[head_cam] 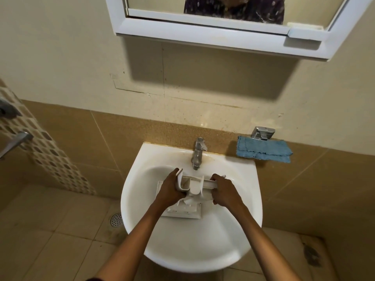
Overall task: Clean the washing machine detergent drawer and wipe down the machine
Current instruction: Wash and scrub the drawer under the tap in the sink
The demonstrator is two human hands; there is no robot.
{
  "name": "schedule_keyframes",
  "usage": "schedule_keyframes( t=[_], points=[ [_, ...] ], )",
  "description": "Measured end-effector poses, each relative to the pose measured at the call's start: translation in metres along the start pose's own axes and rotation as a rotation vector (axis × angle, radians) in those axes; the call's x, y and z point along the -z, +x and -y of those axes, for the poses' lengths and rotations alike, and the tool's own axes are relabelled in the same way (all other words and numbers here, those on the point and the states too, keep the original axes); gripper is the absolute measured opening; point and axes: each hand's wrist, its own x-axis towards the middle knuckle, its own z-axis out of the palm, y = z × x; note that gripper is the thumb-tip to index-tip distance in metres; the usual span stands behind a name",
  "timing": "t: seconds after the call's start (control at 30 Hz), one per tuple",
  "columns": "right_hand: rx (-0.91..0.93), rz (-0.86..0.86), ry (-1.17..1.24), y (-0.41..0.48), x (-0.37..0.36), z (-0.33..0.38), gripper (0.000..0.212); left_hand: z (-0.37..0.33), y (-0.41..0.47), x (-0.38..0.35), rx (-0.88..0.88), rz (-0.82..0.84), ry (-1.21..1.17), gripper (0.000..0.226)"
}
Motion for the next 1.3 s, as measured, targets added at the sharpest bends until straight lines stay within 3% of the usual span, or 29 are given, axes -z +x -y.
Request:
schedule_keyframes(
  t=[0.53,0.77,0.9,1.0,1.07,1.3],
  points=[
    [0.156,-0.186,-0.118,-0.008,-0.021,-0.012,0.034,-0.006,-0.002,0.0,-0.068,-0.024,-0.016,0.058],
    [0.166,-0.121,-0.129,-0.009,-0.023,-0.017,0.03,-0.004,-0.007,0.001,-0.035,-0.02,-0.001,0.076],
    [0.085,0.125,0.12,-0.012,-0.008,-0.015,0.039,-0.01,-0.007,0.002,-0.054,-0.027,0.002,0.07],
    [0.013,0.012,0.183,-0.018,-0.015,-0.006,0.047,-0.013,-0.007,0.001,-0.071,-0.026,-0.007,0.061],
    [-0.036,-0.038,0.234,-0.02,-0.022,0.002,0.05,-0.012,-0.007,0.001,-0.068,-0.034,-0.008,0.067],
    [-0.128,0.03,0.232,-0.017,-0.013,0.009,0.053,-0.021,-0.013,0.003,-0.106,-0.028,-0.016,0.055]
  ],
)
